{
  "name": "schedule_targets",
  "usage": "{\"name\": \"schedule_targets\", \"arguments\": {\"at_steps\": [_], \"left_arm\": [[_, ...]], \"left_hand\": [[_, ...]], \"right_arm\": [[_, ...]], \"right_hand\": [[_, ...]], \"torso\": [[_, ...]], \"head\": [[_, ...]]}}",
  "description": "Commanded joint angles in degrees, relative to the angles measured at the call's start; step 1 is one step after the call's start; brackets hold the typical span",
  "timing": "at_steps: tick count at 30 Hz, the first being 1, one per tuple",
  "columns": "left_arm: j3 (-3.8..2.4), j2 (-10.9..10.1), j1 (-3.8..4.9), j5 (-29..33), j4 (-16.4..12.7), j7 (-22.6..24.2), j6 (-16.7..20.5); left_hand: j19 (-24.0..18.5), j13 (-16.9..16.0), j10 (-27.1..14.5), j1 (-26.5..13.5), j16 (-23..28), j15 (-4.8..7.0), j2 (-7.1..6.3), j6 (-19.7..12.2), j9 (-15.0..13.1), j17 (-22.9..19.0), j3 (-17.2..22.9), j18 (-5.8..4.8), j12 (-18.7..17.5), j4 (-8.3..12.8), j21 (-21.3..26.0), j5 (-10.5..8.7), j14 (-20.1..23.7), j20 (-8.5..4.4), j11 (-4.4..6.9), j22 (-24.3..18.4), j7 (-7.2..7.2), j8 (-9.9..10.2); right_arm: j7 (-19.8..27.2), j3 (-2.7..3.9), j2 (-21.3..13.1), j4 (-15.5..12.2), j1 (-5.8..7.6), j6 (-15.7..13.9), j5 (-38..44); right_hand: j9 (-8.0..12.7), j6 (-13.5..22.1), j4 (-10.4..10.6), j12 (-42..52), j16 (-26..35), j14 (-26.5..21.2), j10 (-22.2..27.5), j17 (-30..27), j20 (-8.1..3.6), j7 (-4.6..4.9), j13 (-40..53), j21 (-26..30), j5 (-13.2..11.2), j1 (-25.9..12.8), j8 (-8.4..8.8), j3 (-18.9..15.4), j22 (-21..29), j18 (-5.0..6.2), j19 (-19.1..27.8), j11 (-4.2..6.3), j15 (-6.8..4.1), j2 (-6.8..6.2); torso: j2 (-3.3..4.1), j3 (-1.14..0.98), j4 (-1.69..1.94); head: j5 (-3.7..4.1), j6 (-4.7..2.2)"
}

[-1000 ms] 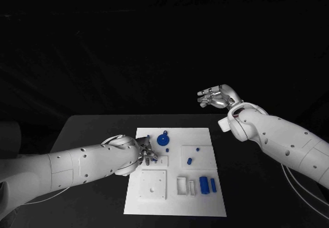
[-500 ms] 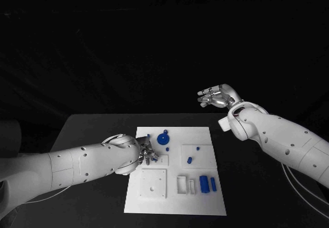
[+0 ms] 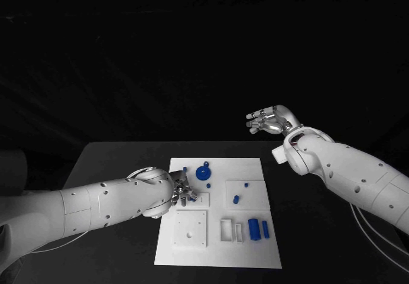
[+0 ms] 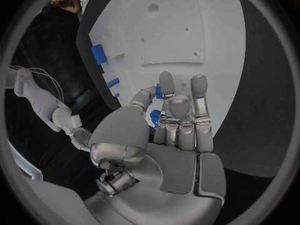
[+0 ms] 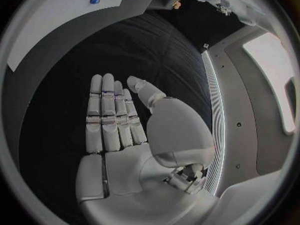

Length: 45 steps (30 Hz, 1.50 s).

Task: Assemble the parts on the task board

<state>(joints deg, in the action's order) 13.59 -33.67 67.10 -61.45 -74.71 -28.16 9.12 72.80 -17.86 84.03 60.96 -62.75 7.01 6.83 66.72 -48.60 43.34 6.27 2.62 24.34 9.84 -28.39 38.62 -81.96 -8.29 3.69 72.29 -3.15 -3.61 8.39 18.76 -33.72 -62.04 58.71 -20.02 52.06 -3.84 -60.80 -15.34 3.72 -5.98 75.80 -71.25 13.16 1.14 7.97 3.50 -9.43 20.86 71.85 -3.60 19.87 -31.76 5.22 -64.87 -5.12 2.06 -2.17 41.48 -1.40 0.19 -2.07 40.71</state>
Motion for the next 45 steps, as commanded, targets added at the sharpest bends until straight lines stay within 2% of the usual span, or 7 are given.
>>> {"name": "schedule_targets", "arguments": {"at_steps": [1,9,14,26,45], "left_arm": [[0.11,-0.1,-0.26,0.3,0.0,-0.5,-1.3],[0.11,-0.2,-0.27,0.3,0.1,-0.8,-1.4],[0.11,-0.2,-0.27,0.4,0.1,-0.9,-1.4],[0.11,-0.3,-0.27,0.6,0.2,-1.1,-2.2],[0.11,0.3,-0.27,1.6,1.2,-0.9,-2.8]], "left_hand": [[0.6,0.1,2.7,0.2,0.1,0.22,-0.34,3.8,-0.2,0.0,6.8,-0.69,0.1,6.3,0.2,0.37,-0.1,0.04,0.22,0.2,3.33,-0.2],[0.6,0.1,2.7,0.2,0.0,0.23,-0.42,3.8,-0.3,0.1,6.9,-0.70,0.2,6.3,0.4,0.51,-0.1,0.03,0.22,0.4,3.33,-0.2],[0.7,0.1,2.7,0.2,0.0,0.23,-0.44,3.8,-0.3,0.1,6.9,-0.71,0.2,6.3,0.5,0.54,-0.1,0.03,0.22,0.5,3.33,-0.2],[0.7,0.1,2.7,0.2,0.0,0.22,-0.48,3.8,-0.4,0.1,7.0,-0.73,0.2,6.3,0.6,0.61,-0.1,0.03,0.22,0.6,3.32,-0.2],[1.0,0.2,2.7,0.2,0.1,0.21,-0.59,3.7,0.1,0.1,7.0,-0.87,0.2,6.3,1.6,-0.02,-0.1,0.02,0.15,1.6,3.28,-0.1]], "right_arm": [[-0.1,0.04,0.1,0.1,0.04,0.4,-0.1],[-0.1,0.04,0.2,0.2,0.03,0.4,-0.1],[-0.2,0.04,0.3,0.3,0.03,0.5,-0.1],[-0.2,0.04,0.4,0.5,0.03,0.5,-0.1],[-0.3,0.04,0.6,0.5,0.03,0.8,-0.2]], "right_hand": [[0.0,0.1,-0.2,-0.2,-0.1,0.1,0.5,-0.1,-0.05,0.27,-0.1,-0.2,0.1,-0.4,0.03,0.2,0.3,-0.07,0.5,0.04,0.21,0.05],[0.0,0.2,-0.2,-0.2,0.0,0.0,0.6,-0.2,-0.02,0.28,-0.1,-0.4,0.1,-0.4,0.02,0.2,0.8,-0.06,0.6,0.01,0.24,0.04],[0.0,0.2,-0.2,-0.2,0.0,0.0,0.6,-0.2,-0.02,0.28,-0.1,-0.4,0.1,-0.4,0.02,0.2,0.8,-0.06,0.6,0.01,0.24,0.04],[0.0,0.2,-0.1,-0.2,0.0,-0.2,0.7,-0.4,0.06,0.32,-0.1,-0.8,0.1,-0.5,0.03,0.2,1.7,-0.10,0.9,-0.04,0.32,0.07],[0.0,0.5,0.5,-0.2,0.0,-0.4,0.9,-0.6,0.25,0.33,-0.1,-0.9,-0.4,-0.8,0.02,-0.2,4.2,-0.08,0.8,-0.09,0.49,0.12]], "torso": [[-0.04,-0.03,0.02],[-0.01,0.01,-0.03],[0.00,0.02,-0.03],[-0.02,0.01,0.00],[-0.02,-0.06,-0.07]], "head": [[0.08,-0.14],[-0.03,-0.10],[-0.17,0.35],[0.00,0.23],[-0.22,0.21]]}}
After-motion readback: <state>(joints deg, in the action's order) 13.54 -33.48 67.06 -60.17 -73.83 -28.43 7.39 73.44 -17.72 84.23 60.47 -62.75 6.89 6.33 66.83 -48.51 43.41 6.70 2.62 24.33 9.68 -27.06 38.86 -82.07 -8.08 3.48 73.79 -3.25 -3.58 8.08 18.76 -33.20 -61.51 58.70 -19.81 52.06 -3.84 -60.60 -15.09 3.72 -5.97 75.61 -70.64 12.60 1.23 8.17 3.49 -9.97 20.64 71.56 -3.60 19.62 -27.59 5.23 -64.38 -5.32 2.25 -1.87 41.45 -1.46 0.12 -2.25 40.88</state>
